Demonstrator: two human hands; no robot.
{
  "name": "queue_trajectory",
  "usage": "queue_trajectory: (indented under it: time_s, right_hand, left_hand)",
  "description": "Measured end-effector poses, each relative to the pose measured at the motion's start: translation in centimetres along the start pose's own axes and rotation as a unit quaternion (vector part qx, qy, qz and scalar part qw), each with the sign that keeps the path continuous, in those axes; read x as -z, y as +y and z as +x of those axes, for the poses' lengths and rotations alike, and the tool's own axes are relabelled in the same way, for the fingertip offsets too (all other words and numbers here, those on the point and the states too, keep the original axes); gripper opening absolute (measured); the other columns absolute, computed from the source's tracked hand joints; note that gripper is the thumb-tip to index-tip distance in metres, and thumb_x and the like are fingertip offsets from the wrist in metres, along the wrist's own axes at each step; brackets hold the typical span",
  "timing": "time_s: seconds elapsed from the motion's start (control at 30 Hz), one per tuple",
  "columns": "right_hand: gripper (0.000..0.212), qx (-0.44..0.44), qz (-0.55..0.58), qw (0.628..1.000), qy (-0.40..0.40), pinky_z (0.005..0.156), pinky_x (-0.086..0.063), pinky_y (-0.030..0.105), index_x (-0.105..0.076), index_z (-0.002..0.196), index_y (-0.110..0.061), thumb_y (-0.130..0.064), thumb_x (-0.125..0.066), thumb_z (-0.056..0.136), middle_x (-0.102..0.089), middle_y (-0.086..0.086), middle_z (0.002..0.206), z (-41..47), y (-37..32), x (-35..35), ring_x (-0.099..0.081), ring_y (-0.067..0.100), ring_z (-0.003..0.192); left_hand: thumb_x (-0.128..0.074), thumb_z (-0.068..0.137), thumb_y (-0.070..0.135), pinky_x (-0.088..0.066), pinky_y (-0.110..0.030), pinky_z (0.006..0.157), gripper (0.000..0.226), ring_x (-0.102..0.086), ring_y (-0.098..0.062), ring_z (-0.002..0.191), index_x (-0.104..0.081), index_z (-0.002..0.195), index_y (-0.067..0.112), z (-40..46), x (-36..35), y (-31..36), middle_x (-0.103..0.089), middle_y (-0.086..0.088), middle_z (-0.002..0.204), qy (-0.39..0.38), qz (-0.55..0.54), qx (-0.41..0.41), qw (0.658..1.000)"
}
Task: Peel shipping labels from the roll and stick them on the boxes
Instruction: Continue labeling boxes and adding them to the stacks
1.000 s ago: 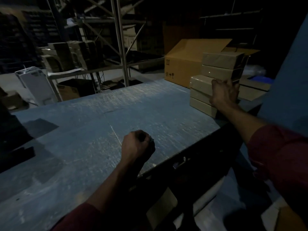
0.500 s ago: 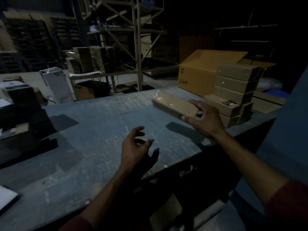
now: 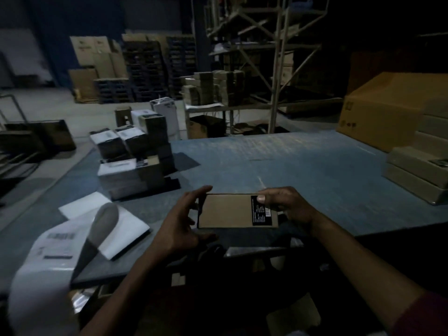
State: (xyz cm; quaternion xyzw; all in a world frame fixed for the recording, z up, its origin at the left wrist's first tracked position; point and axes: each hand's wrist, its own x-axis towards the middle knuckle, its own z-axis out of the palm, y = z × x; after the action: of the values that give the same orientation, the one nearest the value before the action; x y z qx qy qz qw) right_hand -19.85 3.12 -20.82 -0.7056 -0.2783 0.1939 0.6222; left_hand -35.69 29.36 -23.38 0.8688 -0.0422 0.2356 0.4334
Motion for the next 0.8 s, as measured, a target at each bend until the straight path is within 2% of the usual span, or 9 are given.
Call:
queue_trajectory:
  time_s: [0.07,0.13,0.2,0.27,0.37,0.47,0.57,0.67,0.8]
  right_hand:
    - [0.046,-0.031,0.033,0.999,-0.027,0.081,-0.048,0.039,-0.074,0.095,0.007,-0.035,-0.082,0.078,-0.069,0.016,0.092,0.5,0.5,-2.1,-0.065,0.028,0.087]
    - [0.05,-0.031,0.018,0.999,-0.026,0.083,-0.048,0.039,-0.072,0.095,0.011,-0.036,-0.082,0.079,-0.071,0.013,0.091,1.0,0.8,-3.9,-0.066,0.025,0.087]
    - [0.048,-0.009,-0.069,0.998,-0.001,0.073,-0.041,0.031,-0.072,0.084,0.004,-0.043,-0.083,0.081,-0.065,0.001,0.075,1.6,1.0,-5.2,-0.059,0.012,0.073]
    - [0.031,0.009,-0.17,0.985,0.02,0.063,-0.042,0.026,-0.077,0.08,-0.013,-0.042,-0.08,0.088,-0.068,-0.011,0.067,1.7,0.8,-6.1,-0.059,0.003,0.06]
    - [0.019,0.043,-0.32,0.946,0.037,0.071,-0.047,0.025,-0.08,0.081,-0.028,-0.044,-0.076,0.091,-0.076,-0.016,0.083,1.6,0.0,-7.1,-0.068,-0.002,0.08]
    - [0.014,0.052,-0.409,0.91,0.043,0.077,-0.045,0.025,-0.08,0.091,-0.029,-0.04,-0.072,0.092,-0.077,-0.013,0.099,1.9,-0.8,-8.1,-0.071,0.009,0.095]
    - [0.031,0.084,-0.454,0.882,0.095,0.086,-0.052,0.032,-0.078,0.109,-0.029,-0.049,-0.074,0.086,-0.076,-0.006,0.112,2.2,-1.9,-9.4,-0.069,0.02,0.107]
    - [0.043,0.153,-0.449,0.876,0.087,0.09,-0.053,0.034,-0.075,0.113,-0.031,-0.059,-0.065,0.082,-0.075,-0.006,0.112,2.5,-3.8,-12.6,-0.066,0.024,0.107]
    - [0.03,0.182,-0.38,0.907,-0.007,0.081,-0.05,0.024,-0.075,0.115,-0.032,-0.045,-0.076,0.088,-0.073,-0.017,0.103,2.1,-7.1,-19.6,-0.065,0.003,0.087]
  left_hand:
    - [-0.09,0.06,0.036,-0.057,-0.031,0.067,0.09,-0.063,-0.009,0.106,-0.055,0.141,0.049,-1.5,1.5,-0.7,-0.06,0.02,0.129,0.019,0.036,0.002,0.999]
    - [-0.082,0.058,0.047,-0.05,-0.017,0.067,0.081,-0.063,-0.006,0.098,-0.061,0.136,0.045,-2.8,2.7,-1.0,-0.064,0.026,0.122,0.033,0.045,0.029,0.998]
    - [-0.08,0.056,0.053,-0.047,-0.012,0.071,0.078,-0.063,0.002,0.094,-0.065,0.132,0.044,-3.8,3.6,-1.2,-0.067,0.029,0.116,0.038,0.049,0.063,0.996]
    - [-0.083,0.053,0.059,-0.05,-0.015,0.078,0.082,-0.063,0.01,0.096,-0.065,0.131,0.046,-4.4,4.0,-1.7,-0.068,0.027,0.118,0.03,0.07,0.096,0.992]
    - [-0.084,0.052,0.067,-0.054,-0.024,0.079,0.09,-0.067,0.002,0.091,-0.06,0.136,0.05,-4.9,4.2,-2.4,-0.071,0.02,0.12,0.014,0.098,0.136,0.986]
    - [-0.086,0.056,0.069,-0.051,-0.023,0.08,0.096,-0.066,-0.005,0.095,-0.053,0.144,0.049,-4.9,4.3,-2.4,-0.069,0.016,0.126,-0.005,0.116,0.145,0.983]
    - [-0.094,0.066,0.058,-0.043,-0.011,0.072,0.092,-0.065,-0.009,0.091,-0.051,0.147,0.046,-5.0,5.4,-1.6,-0.067,0.016,0.124,-0.011,0.123,0.136,0.983]
    - [-0.089,0.071,0.061,-0.045,-0.009,0.067,0.073,-0.064,0.003,0.082,-0.062,0.137,0.043,-5.5,8.4,-0.9,-0.069,0.018,0.114,0.066,0.11,0.134,0.983]
    - [-0.081,0.072,0.058,-0.051,-0.023,0.064,0.047,-0.063,-0.007,0.067,-0.077,0.111,0.033,-7.2,14.6,-1.3,-0.076,0.015,0.095,0.246,0.104,0.136,0.954]
